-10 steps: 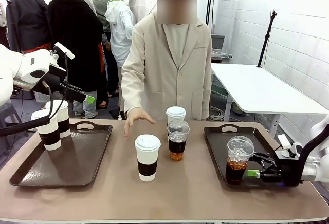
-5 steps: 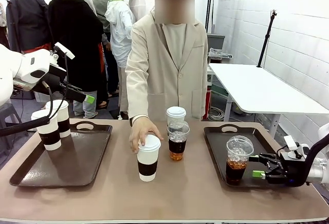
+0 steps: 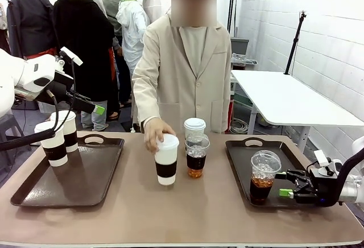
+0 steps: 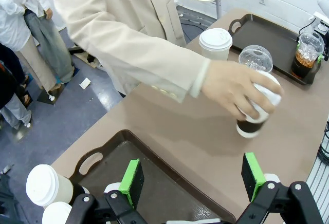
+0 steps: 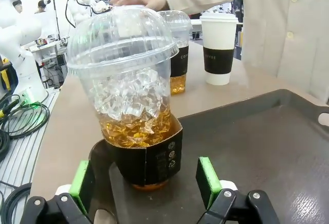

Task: Distribute the coffee onto the tray.
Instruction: Pick up another iced Americano from the middle of the table and place it on the right Handle tray.

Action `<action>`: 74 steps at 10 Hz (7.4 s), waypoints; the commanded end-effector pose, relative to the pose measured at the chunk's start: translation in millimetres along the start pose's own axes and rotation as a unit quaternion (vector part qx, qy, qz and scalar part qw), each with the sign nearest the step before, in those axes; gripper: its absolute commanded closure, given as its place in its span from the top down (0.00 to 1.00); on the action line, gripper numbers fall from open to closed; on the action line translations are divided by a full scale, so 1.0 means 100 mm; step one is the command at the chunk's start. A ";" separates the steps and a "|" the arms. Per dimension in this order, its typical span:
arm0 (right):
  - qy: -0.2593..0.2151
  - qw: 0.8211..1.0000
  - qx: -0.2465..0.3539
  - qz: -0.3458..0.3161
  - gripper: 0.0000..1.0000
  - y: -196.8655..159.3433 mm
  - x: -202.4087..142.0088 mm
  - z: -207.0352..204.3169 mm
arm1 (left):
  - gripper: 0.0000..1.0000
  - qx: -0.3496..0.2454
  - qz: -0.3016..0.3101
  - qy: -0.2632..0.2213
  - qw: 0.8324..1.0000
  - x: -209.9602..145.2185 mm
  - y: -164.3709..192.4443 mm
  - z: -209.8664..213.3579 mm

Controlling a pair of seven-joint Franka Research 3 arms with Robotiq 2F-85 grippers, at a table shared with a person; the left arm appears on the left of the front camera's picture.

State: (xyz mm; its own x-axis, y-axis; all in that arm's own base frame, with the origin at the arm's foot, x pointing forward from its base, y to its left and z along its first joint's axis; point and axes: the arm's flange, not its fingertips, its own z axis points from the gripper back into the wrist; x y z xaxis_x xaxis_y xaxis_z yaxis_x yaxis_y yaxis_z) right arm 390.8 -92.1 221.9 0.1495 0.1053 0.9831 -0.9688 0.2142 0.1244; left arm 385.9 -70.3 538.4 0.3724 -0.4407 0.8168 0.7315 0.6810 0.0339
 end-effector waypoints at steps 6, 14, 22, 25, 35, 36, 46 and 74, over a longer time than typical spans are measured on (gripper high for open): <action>-0.002 1.000 0.002 0.000 1.00 -0.01 0.00 -0.01 | 1.00 -0.003 0.001 0.003 1.000 -0.01 0.01 0.01; 0.085 0.996 -0.019 -0.008 1.00 -0.51 0.77 0.30 | 1.00 -0.003 0.001 0.003 1.000 -0.01 0.01 0.01; 0.341 0.939 -0.044 -0.007 1.00 -1.13 2.45 -0.09 | 1.00 -0.003 0.001 0.003 1.000 -0.01 0.01 0.01; 0.434 0.900 -0.038 -0.023 1.00 -1.34 2.79 -0.28 | 1.00 -0.003 0.001 0.003 1.000 -0.01 0.01 0.01; 0.485 0.874 -0.040 -0.012 1.00 -1.32 2.89 -0.50 | 1.00 -0.003 0.001 0.003 1.000 -0.01 0.01 0.01; 0.496 0.867 -0.047 -0.015 1.00 -1.33 2.91 -0.50 | 1.00 -0.003 0.001 0.003 1.000 -0.01 0.01 0.01; 0.425 0.902 -0.025 0.069 1.00 -1.44 2.70 -1.21 | 1.00 -0.003 0.001 0.003 1.000 -0.01 0.01 0.01; 0.245 0.960 0.113 0.071 1.00 -1.53 1.89 -1.52 | 1.00 -0.003 0.001 0.003 1.000 -0.01 0.01 0.01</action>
State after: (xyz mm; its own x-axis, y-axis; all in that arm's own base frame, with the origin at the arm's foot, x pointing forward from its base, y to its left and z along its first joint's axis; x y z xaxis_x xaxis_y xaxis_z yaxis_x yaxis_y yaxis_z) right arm 591.0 44.3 366.8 0.0568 0.5666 0.8221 -0.9963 -0.0207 0.0831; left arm 385.8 -70.3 538.3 0.3725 -0.4410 0.8166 0.7315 0.6810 0.0341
